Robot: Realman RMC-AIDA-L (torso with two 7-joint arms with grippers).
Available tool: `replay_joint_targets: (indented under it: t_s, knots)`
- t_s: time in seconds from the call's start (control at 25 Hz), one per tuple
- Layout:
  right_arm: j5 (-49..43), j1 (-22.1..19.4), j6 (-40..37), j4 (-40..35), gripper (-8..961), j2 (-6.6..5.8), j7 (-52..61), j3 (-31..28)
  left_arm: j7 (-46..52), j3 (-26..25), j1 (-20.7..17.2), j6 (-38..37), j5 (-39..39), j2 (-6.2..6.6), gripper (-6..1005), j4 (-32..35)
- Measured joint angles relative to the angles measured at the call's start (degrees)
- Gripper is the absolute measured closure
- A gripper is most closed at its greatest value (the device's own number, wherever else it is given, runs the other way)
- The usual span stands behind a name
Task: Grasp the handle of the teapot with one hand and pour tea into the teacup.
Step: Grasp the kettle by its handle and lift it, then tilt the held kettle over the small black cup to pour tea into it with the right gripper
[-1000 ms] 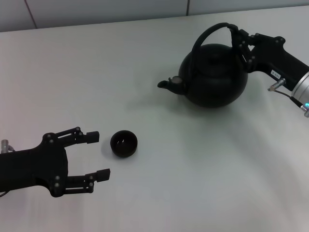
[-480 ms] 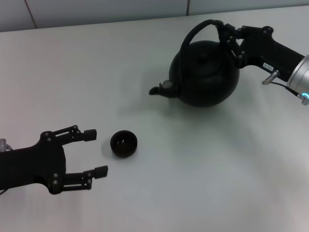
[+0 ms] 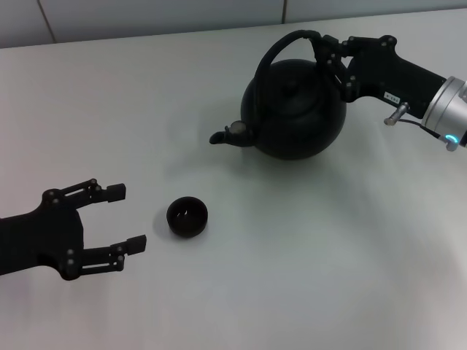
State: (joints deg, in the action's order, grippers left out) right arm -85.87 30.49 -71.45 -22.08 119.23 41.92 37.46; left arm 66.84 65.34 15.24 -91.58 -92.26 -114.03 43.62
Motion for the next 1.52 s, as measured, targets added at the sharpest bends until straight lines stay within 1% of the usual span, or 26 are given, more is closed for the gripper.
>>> replay_joint_targets:
  t_s: [0.16, 0.2, 0.28, 0.32, 0.48, 0.64, 0.8, 0.84, 1.12, 1.4, 1.52]
  knots:
    - [0.00, 0.15, 0.01, -0.72, 867, -0.04, 0.00, 1.62, 0.27, -0.19, -0.32, 0.10, -0.54, 0.15, 153, 0.62]
    - [0.00, 0.11, 0.01, -1.18, 867, -0.03, 0.02, 2.28, 1.58, -2.29, -0.44, 0.22, -3.28, -0.32, 153, 1.69]
    - [0.00, -0.09, 0.01, -2.19, 867, 0.04, 0.64, 3.85, 1.90, -2.85, -0.44, 0.23, -4.45, -0.69, 153, 2.22]
    - [0.00, -0.11, 0.01, -2.50, 867, 0.07, 1.08, 4.42, 1.98, -3.20, -0.45, 0.24, -5.47, -1.22, 153, 2.74]
    - [0.00, -0.11, 0.01, -3.44, 867, 0.10, 2.27, 5.75, 1.99, -3.54, -0.45, 0.26, -6.39, -1.60, 153, 2.97]
    - [0.00, 0.14, 0.00, -4.18, 867, 0.12, 2.65, 6.77, 1.99, -3.60, -0.36, 0.26, -6.53, -1.69, 153, 3.10]
    - [0.00, -0.25, 0.03, -7.15, 867, 0.15, 4.35, 9.82, 2.03, -3.62, -0.22, 0.33, -6.54, -1.70, 153, 3.12]
    - [0.00, -0.65, 0.06, -8.86, 867, 0.20, 5.33, 11.23, 2.05, -3.63, -0.10, 0.50, -6.54, -1.74, 153, 3.13]
    - [0.00, -1.54, 0.47, -12.34, 868, 0.22, 7.28, 13.84, 2.07, -3.71, 0.06, 0.91, -6.54, -1.86, 153, 3.14]
    - [-0.90, -2.06, 2.13, -15.48, 868, 0.18, 8.50, 17.31, 2.08, -4.35, 0.51, 1.08, -6.53, -2.34, 153, 3.14]
    - [-1.69, -2.49, 2.86, -18.05, 868, 0.22, 10.61, 19.10, 2.14, -4.35, 0.67, 1.68, -6.52, -2.81, 153, 3.11]
